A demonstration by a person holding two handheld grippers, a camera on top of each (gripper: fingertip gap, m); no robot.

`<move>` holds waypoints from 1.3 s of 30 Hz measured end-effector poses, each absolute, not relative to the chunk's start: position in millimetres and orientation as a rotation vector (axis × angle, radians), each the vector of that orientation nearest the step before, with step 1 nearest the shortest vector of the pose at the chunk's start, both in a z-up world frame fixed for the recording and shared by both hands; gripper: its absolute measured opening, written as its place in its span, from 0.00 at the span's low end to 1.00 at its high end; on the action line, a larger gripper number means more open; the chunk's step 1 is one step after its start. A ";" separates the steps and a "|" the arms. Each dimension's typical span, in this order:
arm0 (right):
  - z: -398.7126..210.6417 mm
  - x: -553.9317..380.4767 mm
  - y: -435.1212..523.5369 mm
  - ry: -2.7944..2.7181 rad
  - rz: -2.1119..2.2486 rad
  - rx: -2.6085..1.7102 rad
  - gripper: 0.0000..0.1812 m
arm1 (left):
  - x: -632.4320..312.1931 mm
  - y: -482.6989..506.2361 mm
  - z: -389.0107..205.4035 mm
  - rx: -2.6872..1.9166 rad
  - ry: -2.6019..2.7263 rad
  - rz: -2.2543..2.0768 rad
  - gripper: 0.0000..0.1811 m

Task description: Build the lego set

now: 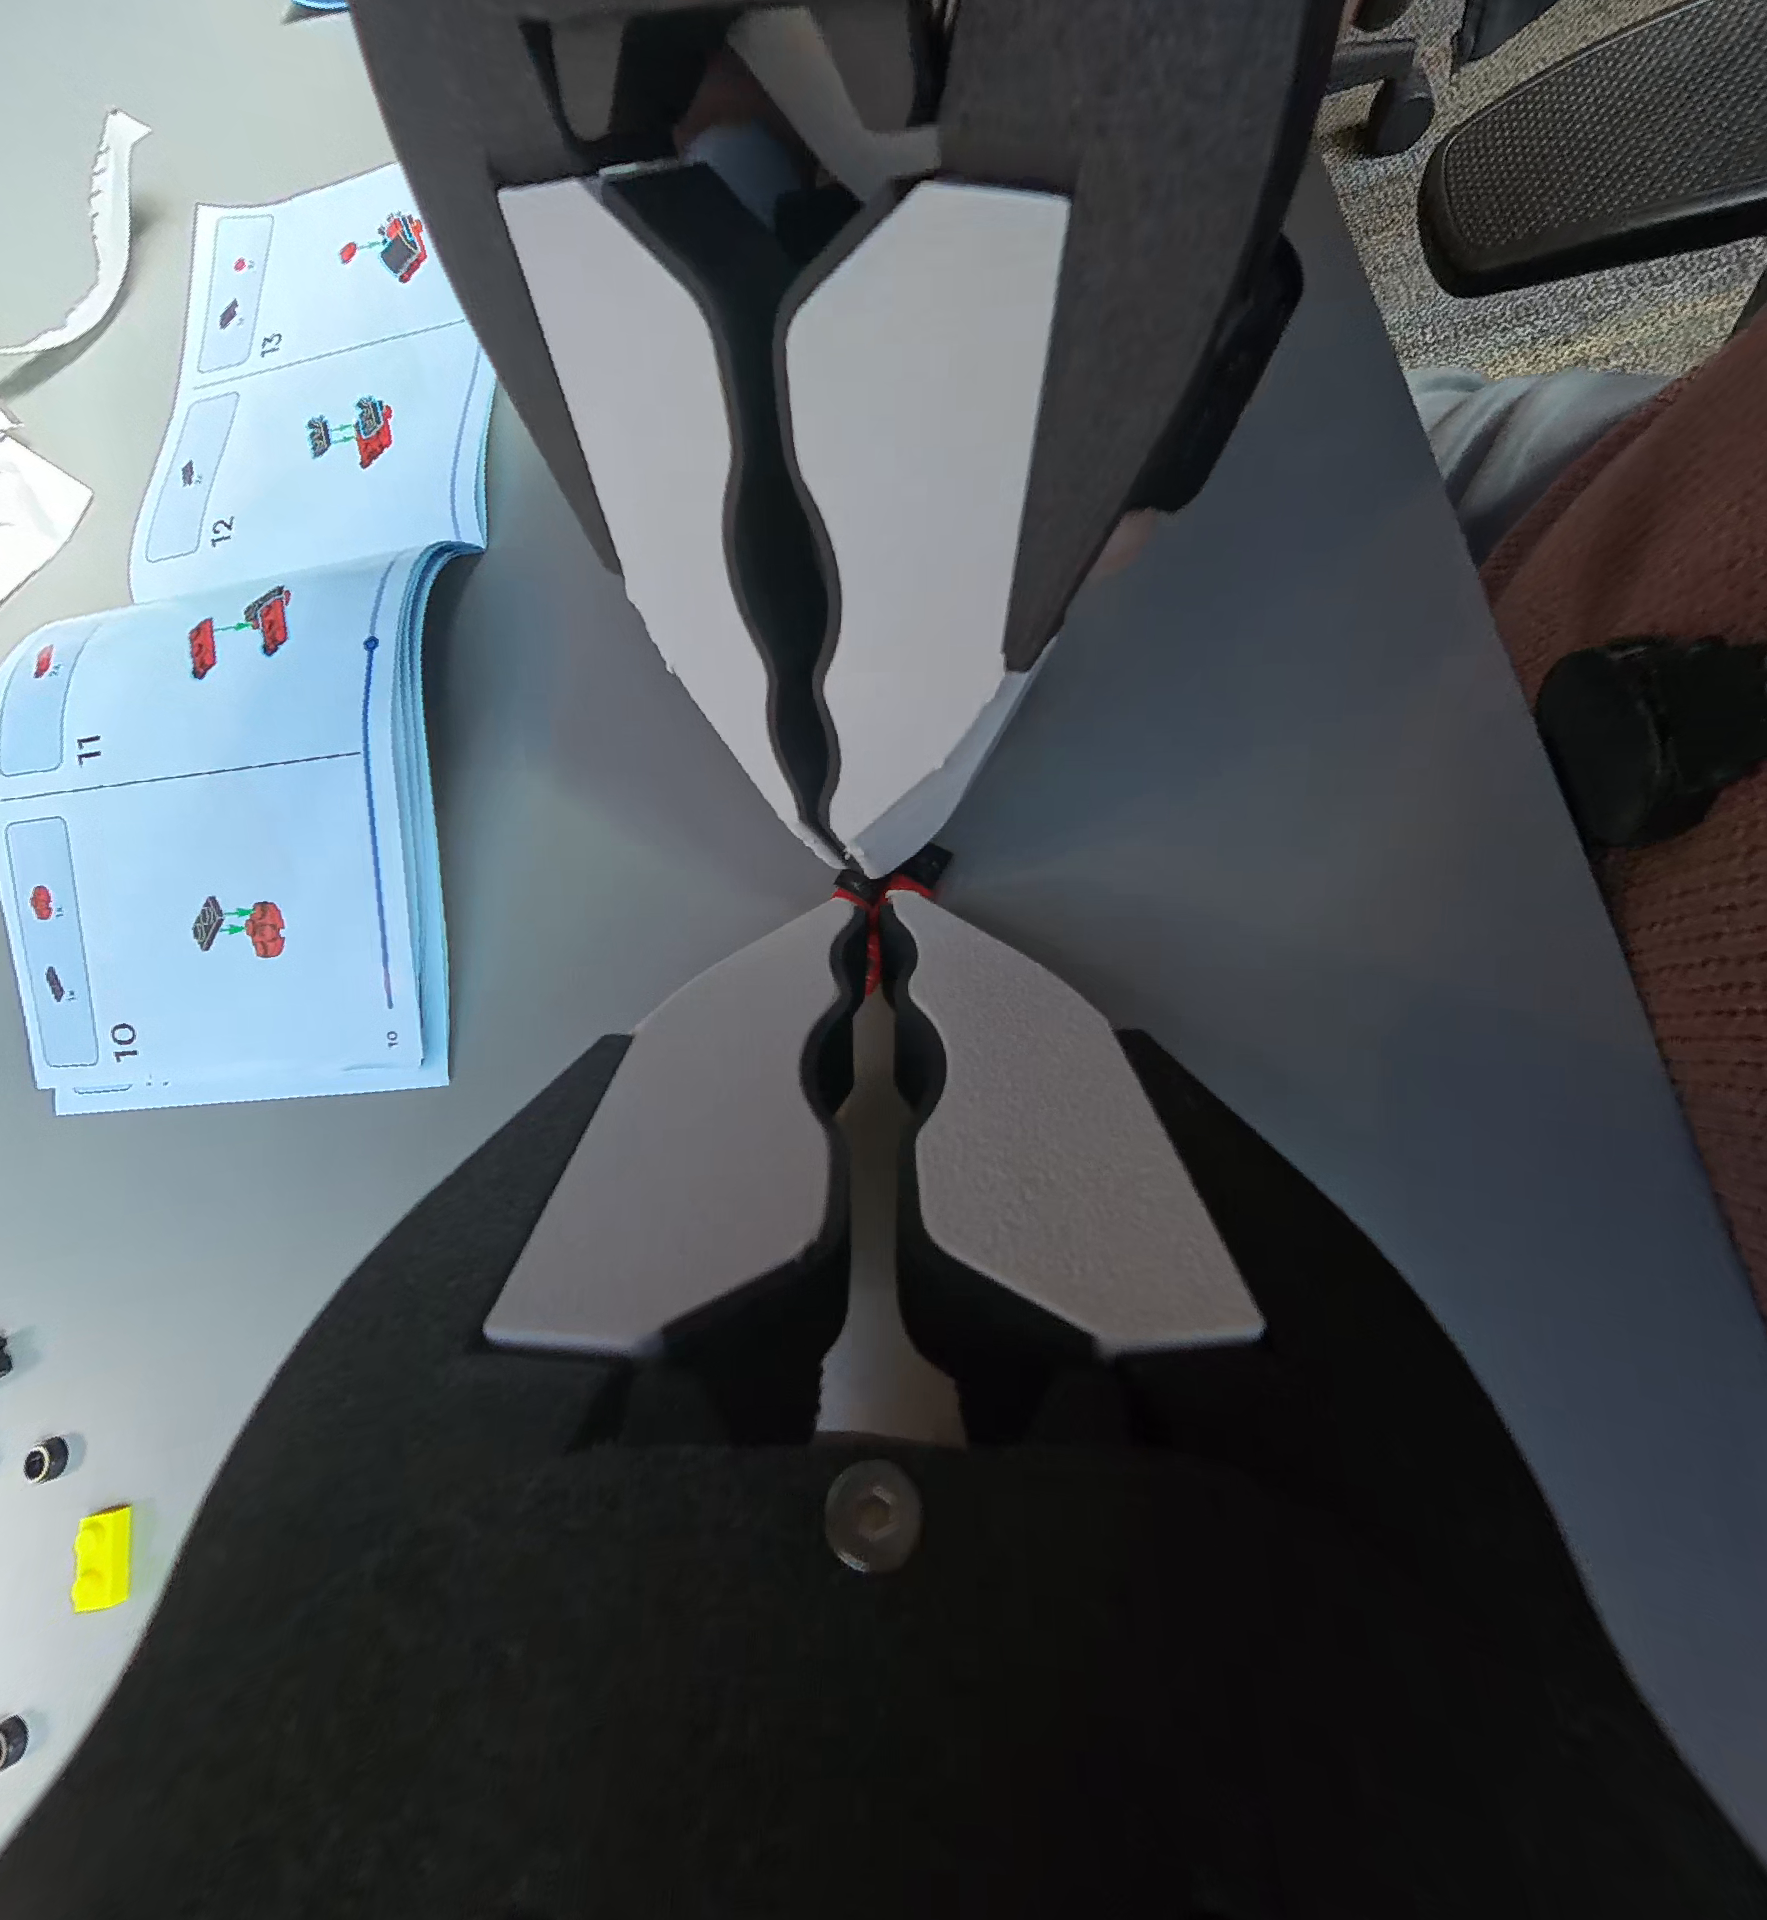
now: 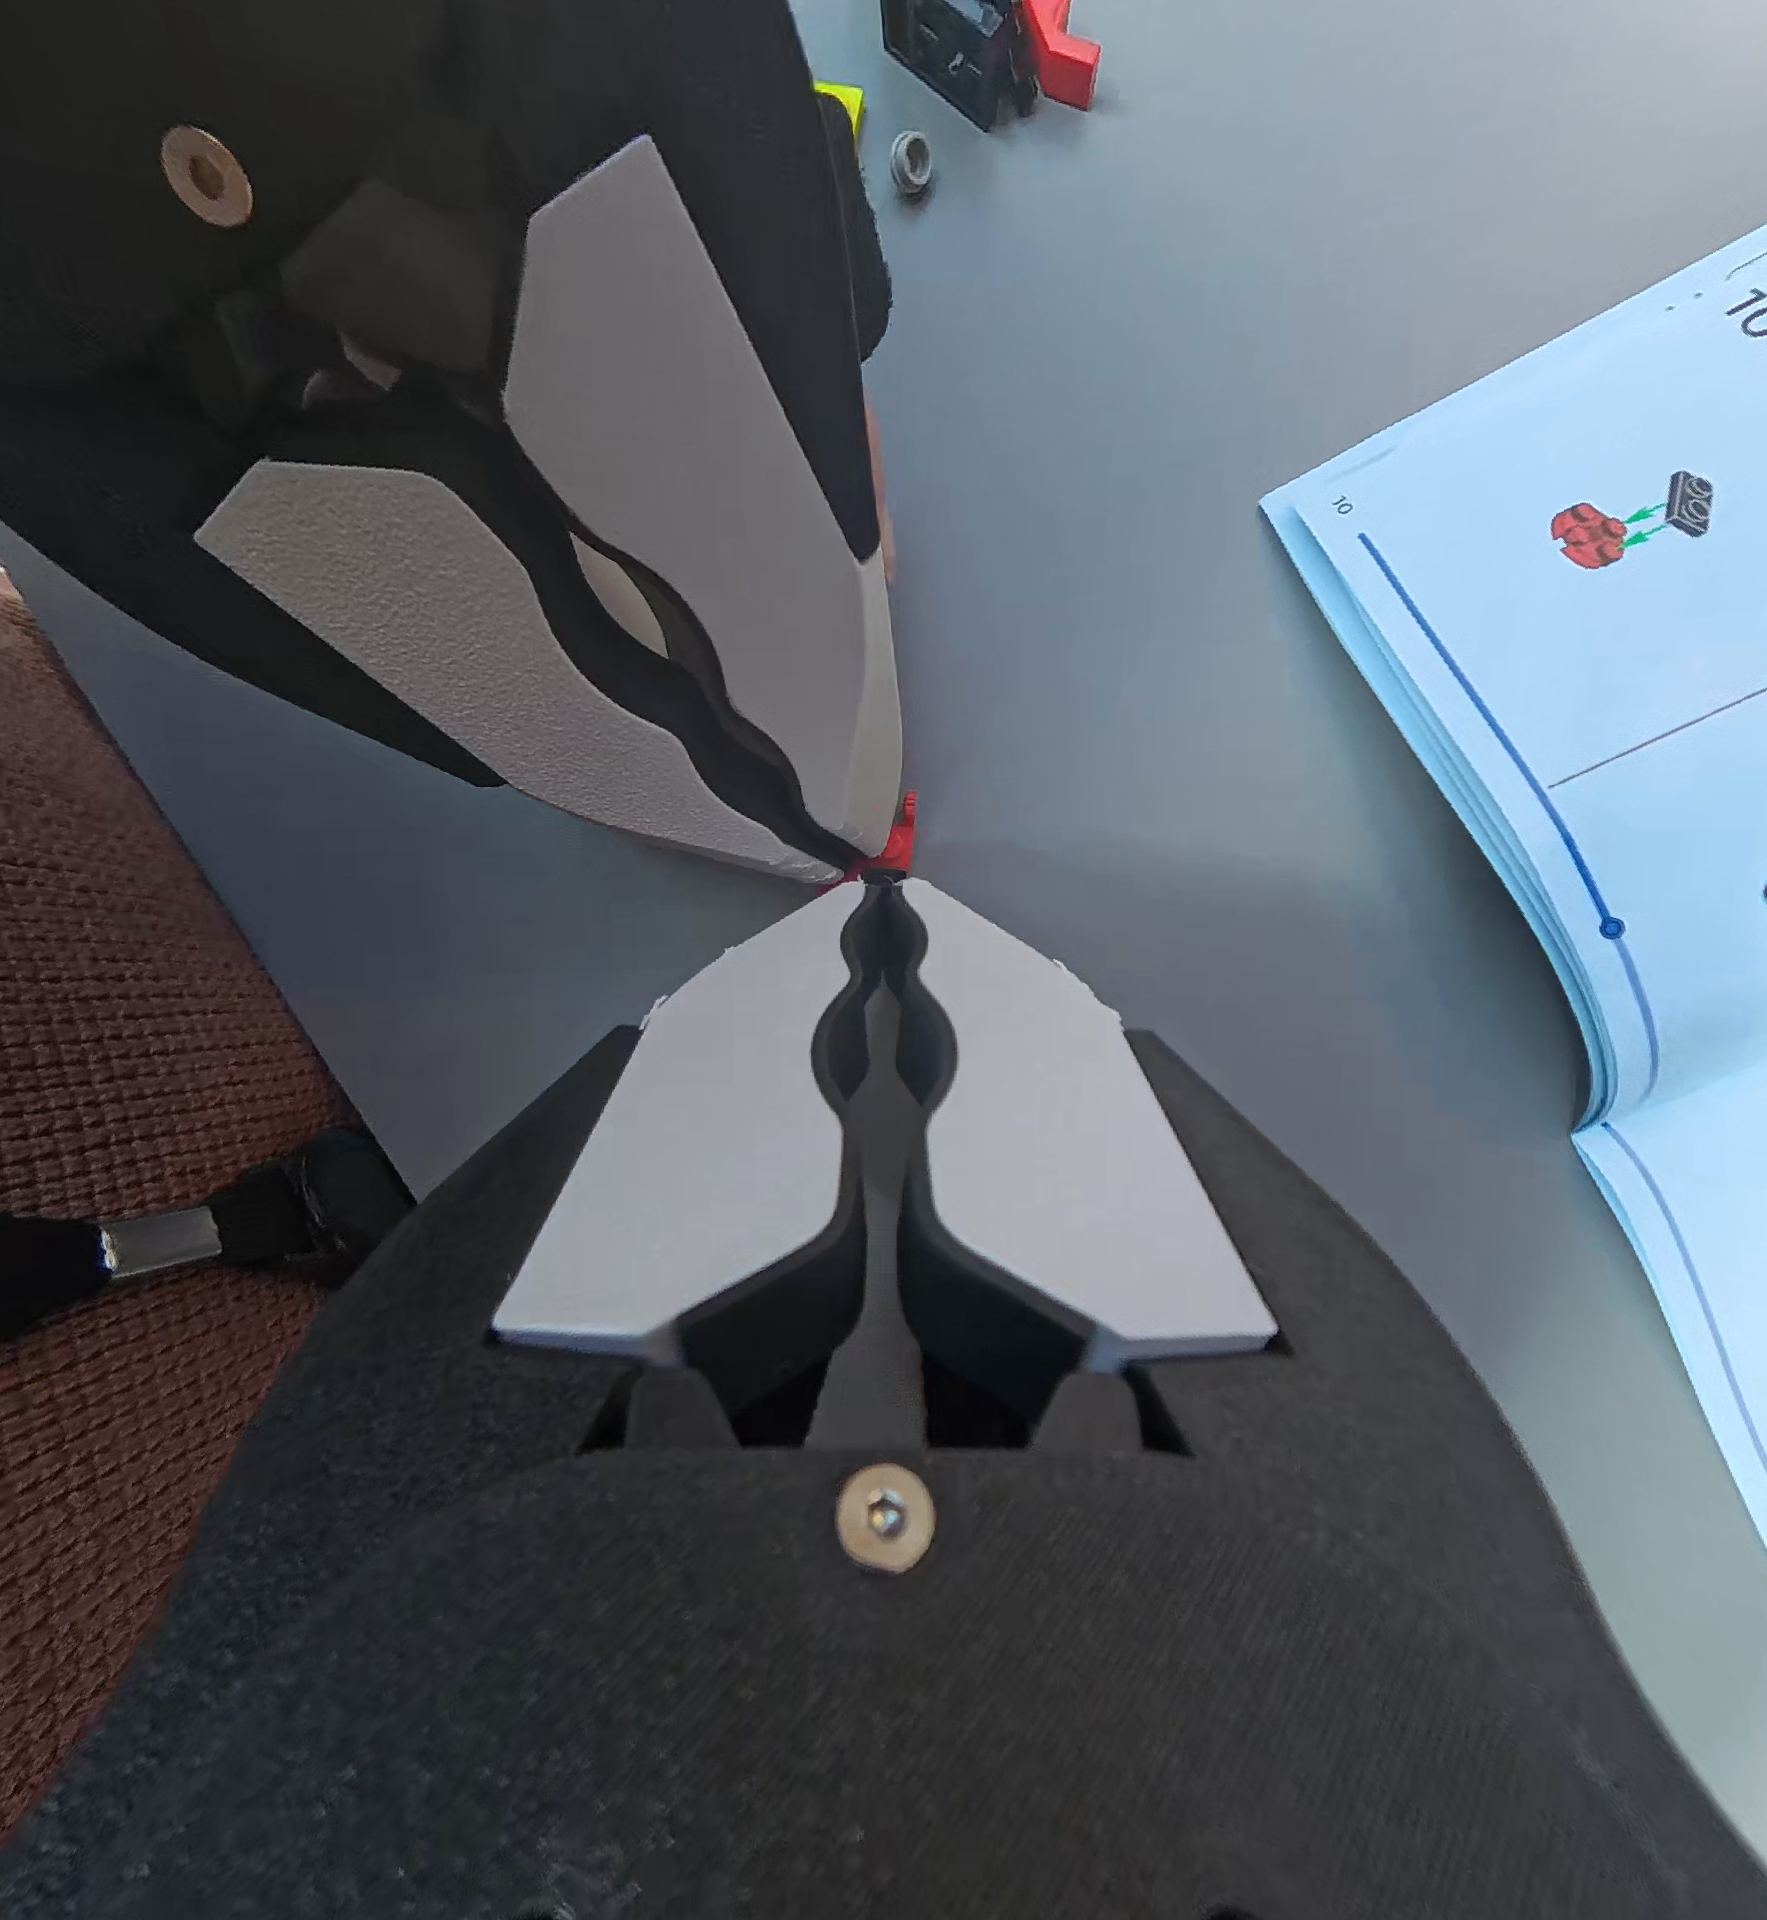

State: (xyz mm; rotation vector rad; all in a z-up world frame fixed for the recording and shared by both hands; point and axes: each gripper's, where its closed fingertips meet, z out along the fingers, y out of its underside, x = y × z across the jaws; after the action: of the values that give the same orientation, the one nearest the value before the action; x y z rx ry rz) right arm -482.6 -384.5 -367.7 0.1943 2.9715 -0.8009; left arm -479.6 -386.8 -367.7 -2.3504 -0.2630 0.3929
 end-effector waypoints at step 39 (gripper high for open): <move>-371.3 -552.0 -258.0 3.113 -0.997 -0.279 0.03 | -500.3 -413.7 -335.2 -2.243 -0.497 0.406 0.07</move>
State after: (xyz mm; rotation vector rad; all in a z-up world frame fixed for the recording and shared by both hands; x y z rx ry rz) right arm -552.0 -258.0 -371.3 -0.2791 3.1133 -0.9968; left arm -500.3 -413.7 -335.2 -2.2435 -0.4971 0.4061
